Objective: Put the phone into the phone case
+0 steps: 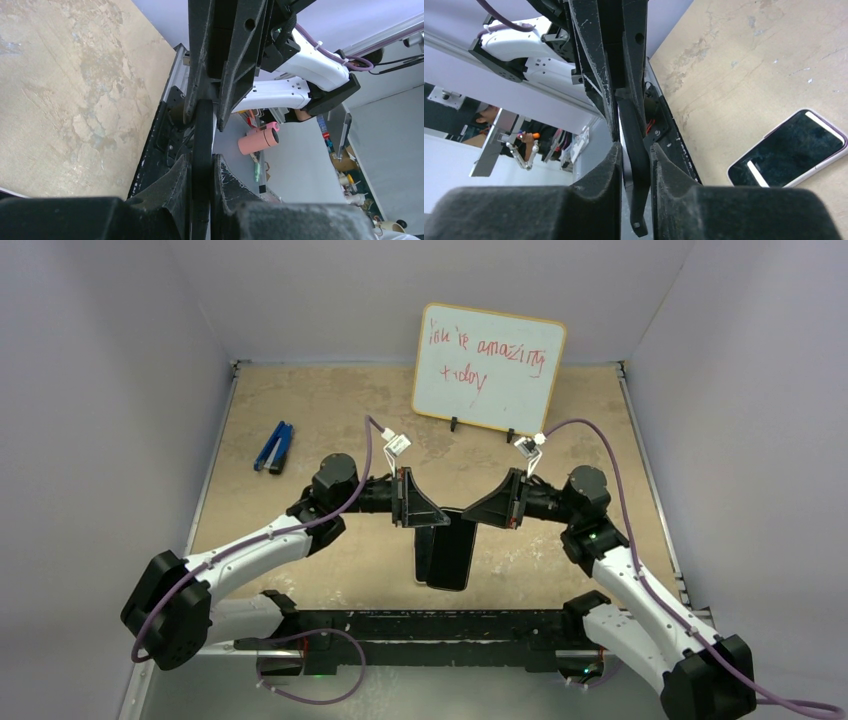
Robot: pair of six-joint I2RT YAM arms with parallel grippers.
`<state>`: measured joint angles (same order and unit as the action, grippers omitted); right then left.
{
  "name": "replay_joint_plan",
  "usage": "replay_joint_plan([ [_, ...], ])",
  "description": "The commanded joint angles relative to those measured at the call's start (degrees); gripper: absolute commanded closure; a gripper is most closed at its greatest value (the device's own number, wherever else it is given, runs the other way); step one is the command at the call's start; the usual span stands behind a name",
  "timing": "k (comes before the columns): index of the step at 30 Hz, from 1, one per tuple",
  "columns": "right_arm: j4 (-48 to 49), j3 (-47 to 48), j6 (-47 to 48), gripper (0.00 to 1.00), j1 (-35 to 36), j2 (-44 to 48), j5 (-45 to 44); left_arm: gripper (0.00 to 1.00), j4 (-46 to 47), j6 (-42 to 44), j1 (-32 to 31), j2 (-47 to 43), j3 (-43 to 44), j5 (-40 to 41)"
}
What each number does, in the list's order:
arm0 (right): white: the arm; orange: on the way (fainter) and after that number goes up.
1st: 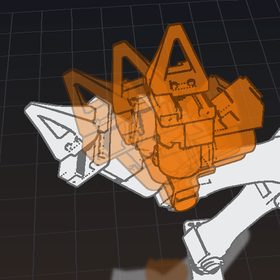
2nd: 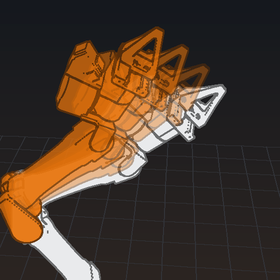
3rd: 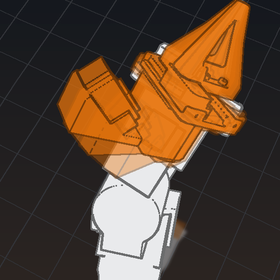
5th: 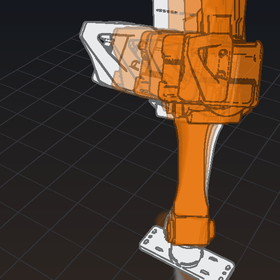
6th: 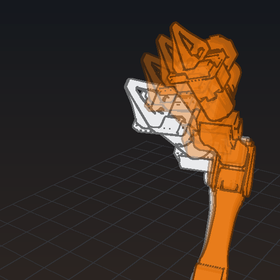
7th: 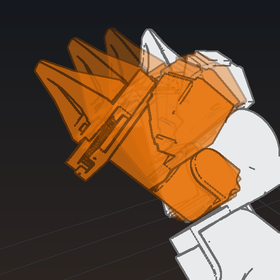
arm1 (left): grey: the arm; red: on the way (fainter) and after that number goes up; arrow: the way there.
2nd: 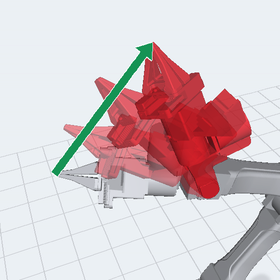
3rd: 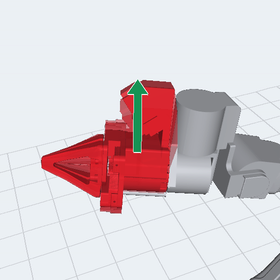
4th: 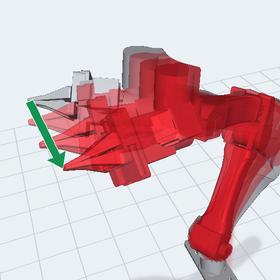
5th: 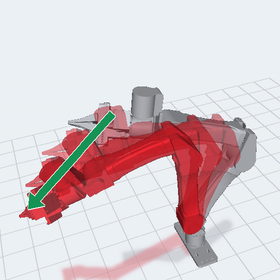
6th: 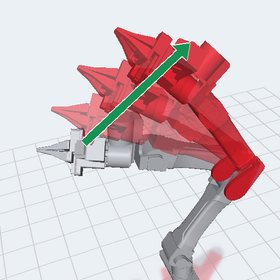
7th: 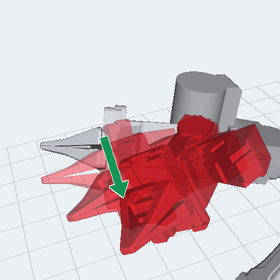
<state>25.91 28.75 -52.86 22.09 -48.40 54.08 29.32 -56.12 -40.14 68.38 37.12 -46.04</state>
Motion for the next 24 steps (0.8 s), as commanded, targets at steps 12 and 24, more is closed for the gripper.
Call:
replay_joint_plan([
  [12, -12.97, 5.79, 10.93, 0.95, 0.15, 1.14, -5.78, 1.00, -24.22, 13.40, 0.47, 0.55, 7.96, 11.88],
  [24, -7.45, -0.57, 5.29, 0.34, 0.15, 3.55, -4.38, 1.00, -5.27, 1.15, 0.52, -2.55, 4.84, 7.05],
])
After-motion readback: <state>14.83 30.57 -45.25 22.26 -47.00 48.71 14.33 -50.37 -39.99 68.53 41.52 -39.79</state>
